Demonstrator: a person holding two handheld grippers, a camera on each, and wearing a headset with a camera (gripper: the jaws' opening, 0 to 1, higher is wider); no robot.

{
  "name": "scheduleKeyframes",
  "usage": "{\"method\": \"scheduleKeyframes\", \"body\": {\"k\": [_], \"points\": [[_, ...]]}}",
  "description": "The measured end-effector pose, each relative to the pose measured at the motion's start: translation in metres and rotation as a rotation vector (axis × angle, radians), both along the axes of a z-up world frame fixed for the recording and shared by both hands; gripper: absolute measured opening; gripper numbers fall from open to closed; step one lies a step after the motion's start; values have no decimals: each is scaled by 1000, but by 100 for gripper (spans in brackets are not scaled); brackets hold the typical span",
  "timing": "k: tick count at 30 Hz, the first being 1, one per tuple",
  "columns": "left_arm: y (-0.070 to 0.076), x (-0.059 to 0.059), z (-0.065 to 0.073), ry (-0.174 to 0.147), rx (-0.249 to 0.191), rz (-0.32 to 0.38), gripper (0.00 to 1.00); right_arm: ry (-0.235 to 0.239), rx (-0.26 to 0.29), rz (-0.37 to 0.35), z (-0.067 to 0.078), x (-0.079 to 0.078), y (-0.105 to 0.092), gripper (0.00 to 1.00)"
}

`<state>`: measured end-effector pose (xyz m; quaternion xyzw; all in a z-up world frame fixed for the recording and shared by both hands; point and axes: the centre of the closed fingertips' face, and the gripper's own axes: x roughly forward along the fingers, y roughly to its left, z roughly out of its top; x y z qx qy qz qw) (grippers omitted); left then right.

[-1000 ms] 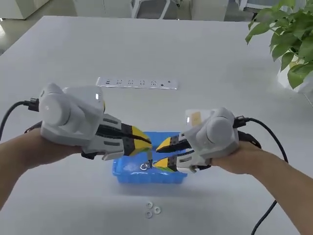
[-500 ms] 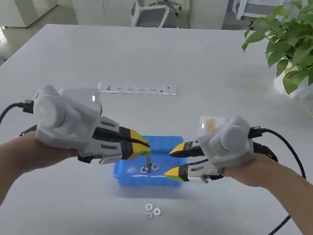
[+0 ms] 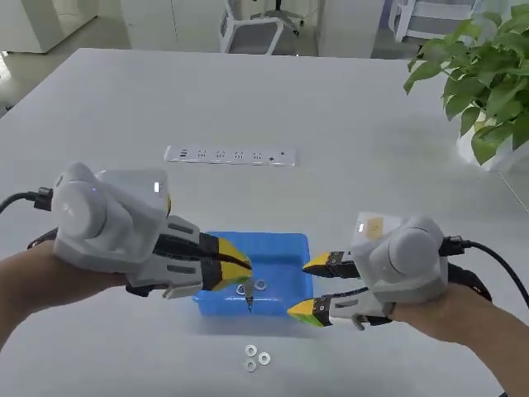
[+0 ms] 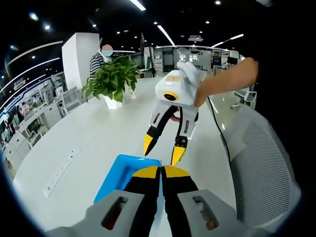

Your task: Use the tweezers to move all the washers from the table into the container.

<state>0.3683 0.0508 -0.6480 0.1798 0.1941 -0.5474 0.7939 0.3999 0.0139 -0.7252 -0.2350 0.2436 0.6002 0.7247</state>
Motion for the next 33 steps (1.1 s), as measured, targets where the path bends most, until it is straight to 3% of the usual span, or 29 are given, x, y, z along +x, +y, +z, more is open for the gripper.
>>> {"method": "scheduleKeyframes", "body": {"k": [13,33], "points": [[-6,-15,-12,13,4,-23,5,-3,13,-58,-1,-10,-7,51],[-13,-33,-28,29,5,-56,5,-1,29,-80,-8,-20,-3,66]]}}
